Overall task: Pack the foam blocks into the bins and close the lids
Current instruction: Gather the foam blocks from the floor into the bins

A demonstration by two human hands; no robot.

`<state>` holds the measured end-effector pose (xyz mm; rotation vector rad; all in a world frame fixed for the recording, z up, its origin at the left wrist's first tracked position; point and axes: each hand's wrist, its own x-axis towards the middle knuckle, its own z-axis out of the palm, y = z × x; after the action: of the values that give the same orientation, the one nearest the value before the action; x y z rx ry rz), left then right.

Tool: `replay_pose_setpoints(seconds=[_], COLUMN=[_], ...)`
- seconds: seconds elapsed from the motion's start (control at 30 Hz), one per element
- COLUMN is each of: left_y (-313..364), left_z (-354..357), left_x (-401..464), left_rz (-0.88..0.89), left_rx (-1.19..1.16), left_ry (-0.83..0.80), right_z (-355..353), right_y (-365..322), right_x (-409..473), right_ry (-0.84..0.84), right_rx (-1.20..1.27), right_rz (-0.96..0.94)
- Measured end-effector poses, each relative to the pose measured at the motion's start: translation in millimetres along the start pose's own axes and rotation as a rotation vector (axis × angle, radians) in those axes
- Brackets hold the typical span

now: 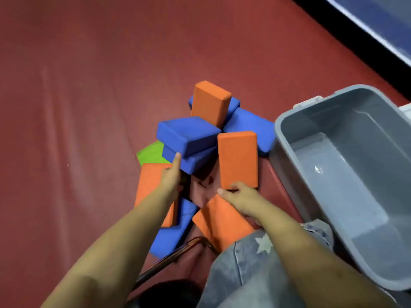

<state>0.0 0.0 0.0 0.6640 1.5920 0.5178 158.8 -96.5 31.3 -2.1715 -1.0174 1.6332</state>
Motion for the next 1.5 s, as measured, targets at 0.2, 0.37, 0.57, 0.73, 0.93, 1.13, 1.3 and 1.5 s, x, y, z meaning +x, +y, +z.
replay_pose_setpoints(seconds=[0.2,0.37,0.57,0.73,0.93,1.13,1.3,1.5], left_y=[26,10,42,40,-5,-43,-64,-108], left_z=[7,9,28,23,11,15,-40,-134], left_x=[124,193,133,79,16,4,52,120], left_rz=[-0.024,-0.135,-0.132,-0.067,0.068,0.057,0.061,-0.136], left_rx=[-0.134,-0.079,-0.111,-0.255,-0.506,-0.321,0.049,0.549], left_ry=[0.210,0.287,0.290,0.241,-0.073,-0.359,0.150,0.501], right_z=[12,2,15,11,30,30,17,47], right_y=[-24,-38,-47,-46,-56,-49,-42,-30], right_x=[36,61,70,74,80,81,73,74], right_ry=[-0.075,-0.124,-0.209,-0.214,-0.121,0.302,0.568,0.400], right_rx=[0.439,0.694,1.092,1.106,1.052,1.000,0.316,-0.078], right_rz=[0.138,0.286,0.369,0.358,0.288,0.096,-0.219,-0.179])
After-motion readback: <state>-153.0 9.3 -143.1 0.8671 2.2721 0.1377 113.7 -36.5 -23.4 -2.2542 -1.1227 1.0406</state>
